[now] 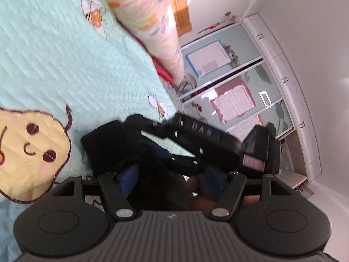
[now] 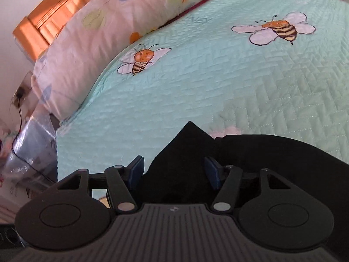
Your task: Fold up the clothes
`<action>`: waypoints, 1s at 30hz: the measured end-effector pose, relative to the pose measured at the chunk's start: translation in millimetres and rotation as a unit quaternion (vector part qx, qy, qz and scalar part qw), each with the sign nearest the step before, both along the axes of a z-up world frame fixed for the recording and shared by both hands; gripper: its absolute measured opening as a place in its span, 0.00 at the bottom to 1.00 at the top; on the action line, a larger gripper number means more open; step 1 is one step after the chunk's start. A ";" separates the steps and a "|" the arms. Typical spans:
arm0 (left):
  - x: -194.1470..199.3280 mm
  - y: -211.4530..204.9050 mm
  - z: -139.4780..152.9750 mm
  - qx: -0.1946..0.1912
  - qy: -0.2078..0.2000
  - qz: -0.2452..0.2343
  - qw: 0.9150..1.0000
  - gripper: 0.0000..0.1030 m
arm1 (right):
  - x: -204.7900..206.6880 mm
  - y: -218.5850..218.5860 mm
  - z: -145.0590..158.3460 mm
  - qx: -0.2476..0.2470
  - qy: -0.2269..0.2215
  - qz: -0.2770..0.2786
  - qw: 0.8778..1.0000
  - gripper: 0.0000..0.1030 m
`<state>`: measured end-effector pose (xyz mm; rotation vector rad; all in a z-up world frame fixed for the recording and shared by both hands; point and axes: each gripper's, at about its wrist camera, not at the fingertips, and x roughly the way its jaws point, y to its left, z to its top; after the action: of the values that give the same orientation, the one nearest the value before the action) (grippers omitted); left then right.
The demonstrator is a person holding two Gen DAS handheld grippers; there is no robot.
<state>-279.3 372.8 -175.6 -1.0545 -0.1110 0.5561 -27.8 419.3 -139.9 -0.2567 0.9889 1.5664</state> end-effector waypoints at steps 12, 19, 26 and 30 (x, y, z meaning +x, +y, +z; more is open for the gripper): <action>-10.8 58.9 25.8 0.027 0.123 0.028 0.992 0.68 | 68.1 -182.6 37.6 0.073 0.060 -0.202 0.975 0.61; 7.8 85.2 9.8 -0.027 0.168 -0.038 0.985 0.67 | 52.0 -303.7 14.9 0.047 0.084 -0.183 0.979 0.61; 23.1 83.7 20.7 -0.032 0.225 -0.052 0.972 0.64 | 27.7 -327.0 -14.8 0.036 -0.021 -0.172 0.984 0.61; 17.7 70.4 39.6 -0.014 0.245 -0.028 0.969 0.64 | 29.1 -334.4 -23.1 0.026 -0.054 -0.183 0.981 0.61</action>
<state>-261.6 443.2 -136.0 -0.9169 0.3610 0.7532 1.3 85.0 -163.0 -0.1124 0.8539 1.2286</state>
